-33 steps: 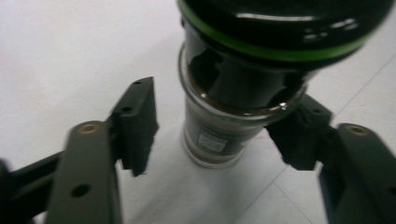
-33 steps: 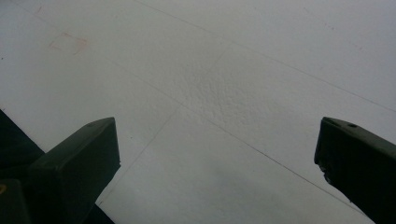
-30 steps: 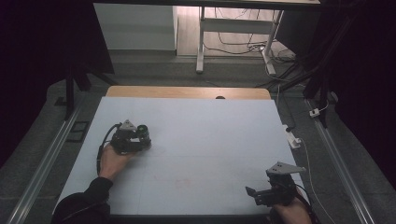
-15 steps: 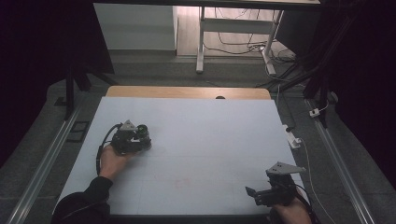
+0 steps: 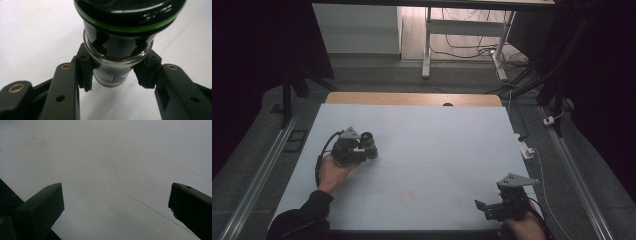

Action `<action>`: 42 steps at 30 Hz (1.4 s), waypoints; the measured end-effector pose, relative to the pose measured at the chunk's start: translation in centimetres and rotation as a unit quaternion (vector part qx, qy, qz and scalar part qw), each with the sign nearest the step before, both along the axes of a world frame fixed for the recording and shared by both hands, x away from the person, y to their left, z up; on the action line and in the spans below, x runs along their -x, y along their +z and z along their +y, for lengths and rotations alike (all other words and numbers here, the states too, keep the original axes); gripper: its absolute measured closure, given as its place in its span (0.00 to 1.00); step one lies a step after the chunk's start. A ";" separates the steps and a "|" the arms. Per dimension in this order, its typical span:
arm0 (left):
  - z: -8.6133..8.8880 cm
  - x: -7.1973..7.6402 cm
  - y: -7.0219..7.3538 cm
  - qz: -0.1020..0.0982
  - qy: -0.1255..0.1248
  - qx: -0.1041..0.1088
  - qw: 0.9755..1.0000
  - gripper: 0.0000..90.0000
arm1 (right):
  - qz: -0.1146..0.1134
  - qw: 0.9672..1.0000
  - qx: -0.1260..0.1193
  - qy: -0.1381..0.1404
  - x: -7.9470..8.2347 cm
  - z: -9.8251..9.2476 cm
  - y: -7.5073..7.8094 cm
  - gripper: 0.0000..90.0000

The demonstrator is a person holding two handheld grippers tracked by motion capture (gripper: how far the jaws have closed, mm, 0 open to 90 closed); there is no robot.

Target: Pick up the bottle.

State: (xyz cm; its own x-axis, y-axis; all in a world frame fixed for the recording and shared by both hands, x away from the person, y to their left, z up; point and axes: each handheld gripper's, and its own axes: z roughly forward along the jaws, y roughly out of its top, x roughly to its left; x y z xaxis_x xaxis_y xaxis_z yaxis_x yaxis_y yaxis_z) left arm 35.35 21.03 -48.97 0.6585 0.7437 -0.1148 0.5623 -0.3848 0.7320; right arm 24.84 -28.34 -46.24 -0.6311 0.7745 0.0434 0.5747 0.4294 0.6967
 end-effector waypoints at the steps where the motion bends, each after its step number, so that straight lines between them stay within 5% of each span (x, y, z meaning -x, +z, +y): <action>1: -0.2 0.1 0.2 0.002 -0.003 -0.002 1.000 0.59 | 0.000 1.000 0.000 0.000 0.0 0.0 0.0 0.00; 10: -1.4 1.5 1.8 0.006 -0.010 -0.016 1.000 0.59 | -0.001 1.000 0.000 0.000 0.0 0.0 0.0 0.00; 24: -2.3 3.9 4.1 0.007 -0.026 0.009 1.000 0.59 | 0.000 1.000 0.001 0.000 -0.1 0.0 0.0 0.00; 42: -6.4 6.3 5.0 0.009 -0.076 0.005 0.997 0.59 | 0.001 1.000 0.000 0.002 -0.1 0.1 0.0 0.00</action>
State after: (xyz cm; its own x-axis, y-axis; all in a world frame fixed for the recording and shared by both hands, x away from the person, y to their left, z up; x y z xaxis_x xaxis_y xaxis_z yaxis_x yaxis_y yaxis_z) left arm 29.05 14.64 -43.99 0.7613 0.6345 -0.1339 0.5108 -0.4596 0.7265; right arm 24.98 -28.24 -46.25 -0.6336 0.7724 0.0447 0.5753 0.4317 0.6947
